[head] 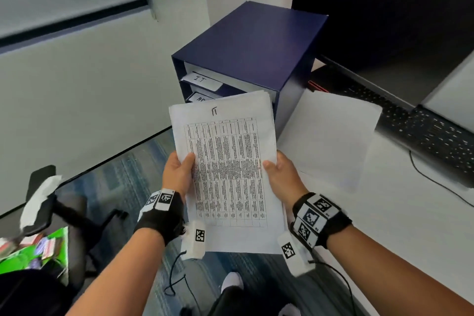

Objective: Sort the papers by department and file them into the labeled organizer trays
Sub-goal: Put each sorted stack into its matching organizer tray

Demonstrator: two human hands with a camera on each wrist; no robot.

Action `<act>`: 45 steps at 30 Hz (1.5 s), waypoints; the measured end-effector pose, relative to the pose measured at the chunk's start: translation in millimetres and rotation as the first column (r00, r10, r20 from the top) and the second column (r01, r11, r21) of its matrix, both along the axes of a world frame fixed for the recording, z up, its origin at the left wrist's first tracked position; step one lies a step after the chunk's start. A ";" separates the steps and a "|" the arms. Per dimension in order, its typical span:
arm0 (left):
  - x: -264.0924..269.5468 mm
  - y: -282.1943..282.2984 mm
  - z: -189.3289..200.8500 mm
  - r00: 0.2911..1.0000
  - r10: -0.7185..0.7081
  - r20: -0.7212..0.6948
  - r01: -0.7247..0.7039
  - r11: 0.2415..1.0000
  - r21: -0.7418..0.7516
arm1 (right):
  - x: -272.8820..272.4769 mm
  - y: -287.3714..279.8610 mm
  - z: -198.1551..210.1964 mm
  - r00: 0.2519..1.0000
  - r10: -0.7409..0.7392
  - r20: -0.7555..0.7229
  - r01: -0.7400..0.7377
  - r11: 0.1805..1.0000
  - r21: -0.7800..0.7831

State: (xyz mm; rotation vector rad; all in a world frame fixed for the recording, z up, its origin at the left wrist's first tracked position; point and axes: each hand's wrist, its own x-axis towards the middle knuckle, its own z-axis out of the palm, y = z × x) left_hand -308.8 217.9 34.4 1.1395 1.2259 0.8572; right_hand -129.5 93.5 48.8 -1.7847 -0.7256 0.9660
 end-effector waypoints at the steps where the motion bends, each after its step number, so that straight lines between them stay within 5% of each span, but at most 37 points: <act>1: -4.7 5.5 3.0 1.000 0.003 -0.002 -0.003 1.000 -0.001 | -4.3 4.5 2.9 1.000 -0.008 -0.013 0.008 1.000 -0.007; 10: -33.0 53.8 46.1 0.929 -0.231 -0.288 0.264 0.961 0.081 | -17.4 43.0 23.4 0.942 -0.180 -0.282 0.184 0.983 -0.013; 20: -57.1 85.3 66.9 0.764 -0.607 -0.219 0.600 0.793 -0.102 | -4.0 79.2 55.0 0.867 -0.356 -0.348 0.385 0.923 0.014; 30: -20.5 132.6 81.6 0.836 -0.463 -0.295 0.494 0.868 0.038 | -11.4 87.0 66.5 0.846 -0.319 -0.427 0.406 0.905 0.128; 36: 23.1 151.2 99.1 0.830 -0.439 -0.344 0.504 0.854 0.127 | -21.8 70.0 86.1 0.884 -0.094 -0.459 0.150 0.985 0.086; 45: 40.9 166.0 102.4 0.888 -0.435 -0.149 0.446 0.894 0.048 | -10.5 88.5 100.4 0.759 -0.240 -0.606 0.430 0.883 0.188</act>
